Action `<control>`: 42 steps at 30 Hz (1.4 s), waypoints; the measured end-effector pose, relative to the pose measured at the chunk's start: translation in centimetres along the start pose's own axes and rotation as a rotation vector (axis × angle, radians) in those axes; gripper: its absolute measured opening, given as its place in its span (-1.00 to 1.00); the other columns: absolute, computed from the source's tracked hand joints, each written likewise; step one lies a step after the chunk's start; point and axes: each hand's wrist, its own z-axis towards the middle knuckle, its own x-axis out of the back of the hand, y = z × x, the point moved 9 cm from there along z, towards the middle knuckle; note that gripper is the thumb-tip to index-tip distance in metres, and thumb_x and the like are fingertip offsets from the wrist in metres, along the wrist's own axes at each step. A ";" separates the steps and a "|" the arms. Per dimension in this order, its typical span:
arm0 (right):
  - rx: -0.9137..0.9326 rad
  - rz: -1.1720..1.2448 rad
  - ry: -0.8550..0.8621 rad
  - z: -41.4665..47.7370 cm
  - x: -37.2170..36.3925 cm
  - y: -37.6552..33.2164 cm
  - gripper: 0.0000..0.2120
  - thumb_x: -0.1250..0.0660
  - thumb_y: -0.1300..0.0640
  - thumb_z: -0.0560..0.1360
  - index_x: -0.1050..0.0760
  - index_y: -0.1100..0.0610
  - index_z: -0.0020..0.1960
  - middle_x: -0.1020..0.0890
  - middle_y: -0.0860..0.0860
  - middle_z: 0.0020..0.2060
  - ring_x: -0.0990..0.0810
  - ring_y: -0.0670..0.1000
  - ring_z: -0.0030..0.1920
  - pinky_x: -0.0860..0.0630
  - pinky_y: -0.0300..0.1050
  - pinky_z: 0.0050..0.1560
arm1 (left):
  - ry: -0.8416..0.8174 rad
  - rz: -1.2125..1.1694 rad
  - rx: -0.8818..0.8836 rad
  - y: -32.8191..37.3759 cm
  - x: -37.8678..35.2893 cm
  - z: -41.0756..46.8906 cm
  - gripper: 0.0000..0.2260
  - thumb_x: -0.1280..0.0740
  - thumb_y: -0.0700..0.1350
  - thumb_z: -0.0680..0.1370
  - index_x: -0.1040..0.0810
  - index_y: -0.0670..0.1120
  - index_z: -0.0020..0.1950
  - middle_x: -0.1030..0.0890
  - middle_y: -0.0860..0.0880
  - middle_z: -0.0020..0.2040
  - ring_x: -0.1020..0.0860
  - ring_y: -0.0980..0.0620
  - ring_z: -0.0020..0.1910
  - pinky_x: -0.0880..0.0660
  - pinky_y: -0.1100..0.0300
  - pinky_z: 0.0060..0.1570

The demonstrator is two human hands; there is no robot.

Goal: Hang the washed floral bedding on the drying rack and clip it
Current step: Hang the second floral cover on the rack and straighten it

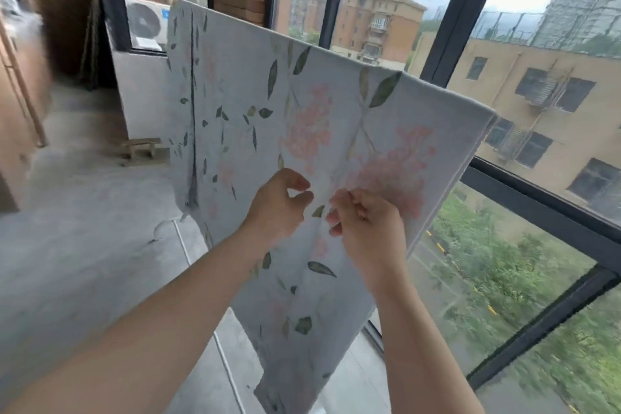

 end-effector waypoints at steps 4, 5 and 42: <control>-0.072 0.172 -0.085 -0.2 -3.8 0.3 -0.81 -0.29 0.07 0.61 -0.63 0.06 -0.12 -0.70 -0.05 -0.32 -0.63 -0.08 -0.38 -0.47 -0.30 -0.36 | 0.011 0.022 0.136 -2.9 4.8 -2.4 -0.90 -0.36 -0.17 0.58 -0.50 0.00 -0.08 -0.58 0.05 0.03 -0.57 0.03 -0.39 -0.40 0.32 -0.46; -0.091 0.214 -0.119 -0.3 -5.3 0.2 -0.82 -0.30 0.08 0.60 -0.63 0.06 -0.11 -0.70 -0.03 -0.32 -0.63 -0.08 -0.38 -0.47 -0.29 -0.36 | 0.032 0.040 0.160 -3.3 6.4 -3.0 -0.91 -0.35 -0.17 0.58 -0.50 -0.01 -0.08 -0.59 0.06 0.02 -0.57 0.03 -0.38 -0.38 0.35 -0.49; -0.223 0.329 -0.486 9.0 -63.0 -12.1 -0.88 -0.34 0.11 0.58 -0.63 0.13 -0.04 -0.70 0.06 -0.30 -0.61 -0.01 -0.38 -0.46 -0.04 -0.27 | 0.364 -0.183 0.510 -30.3 54.4 12.8 -0.95 -0.34 -0.23 0.57 -0.56 -0.12 0.01 -0.70 -0.11 -0.05 -0.54 0.04 -0.36 -0.41 0.14 -0.34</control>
